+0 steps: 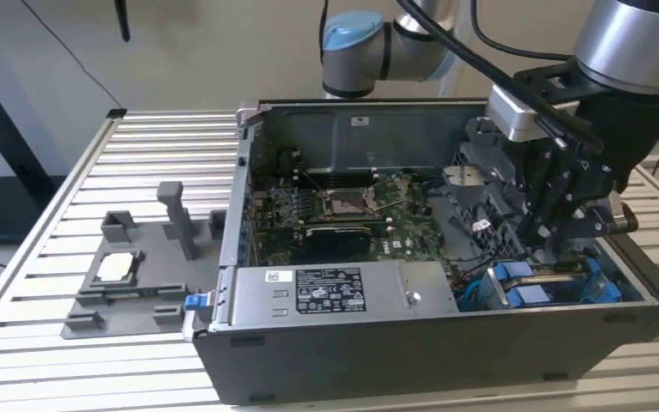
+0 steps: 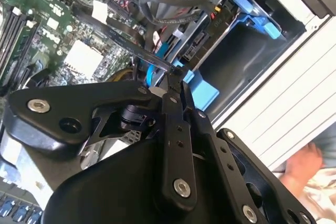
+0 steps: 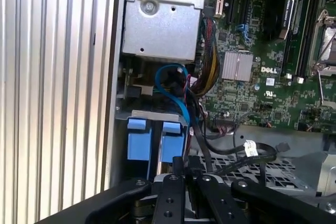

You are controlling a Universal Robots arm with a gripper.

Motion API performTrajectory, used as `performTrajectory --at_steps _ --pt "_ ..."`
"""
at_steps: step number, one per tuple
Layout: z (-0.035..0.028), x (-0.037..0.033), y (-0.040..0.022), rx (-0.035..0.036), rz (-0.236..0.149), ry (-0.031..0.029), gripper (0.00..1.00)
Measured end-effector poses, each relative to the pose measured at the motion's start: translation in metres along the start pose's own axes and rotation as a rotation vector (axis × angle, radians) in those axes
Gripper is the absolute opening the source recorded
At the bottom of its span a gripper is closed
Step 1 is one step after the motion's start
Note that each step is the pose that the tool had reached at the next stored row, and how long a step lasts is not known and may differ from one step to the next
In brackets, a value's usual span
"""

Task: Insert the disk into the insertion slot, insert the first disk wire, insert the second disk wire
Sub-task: 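Insert the second disk wire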

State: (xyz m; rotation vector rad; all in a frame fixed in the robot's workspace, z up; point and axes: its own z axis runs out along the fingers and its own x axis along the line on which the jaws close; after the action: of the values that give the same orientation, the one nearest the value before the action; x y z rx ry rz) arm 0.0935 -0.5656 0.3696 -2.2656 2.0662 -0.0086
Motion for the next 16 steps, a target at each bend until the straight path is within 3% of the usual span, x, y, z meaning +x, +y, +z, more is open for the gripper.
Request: performTrajectory --at_steps 6,12,16 --pt "0.0039 0.0049 -0.0058 0.0053 0.003 -0.0565 0.16" --pt "0.0088 0.0116 -0.007 0.0078 0.006 -0.0816 0.16" --pt "0.0106 0.0166 -0.0088 0.0032 0.007 -0.0894 0.16"
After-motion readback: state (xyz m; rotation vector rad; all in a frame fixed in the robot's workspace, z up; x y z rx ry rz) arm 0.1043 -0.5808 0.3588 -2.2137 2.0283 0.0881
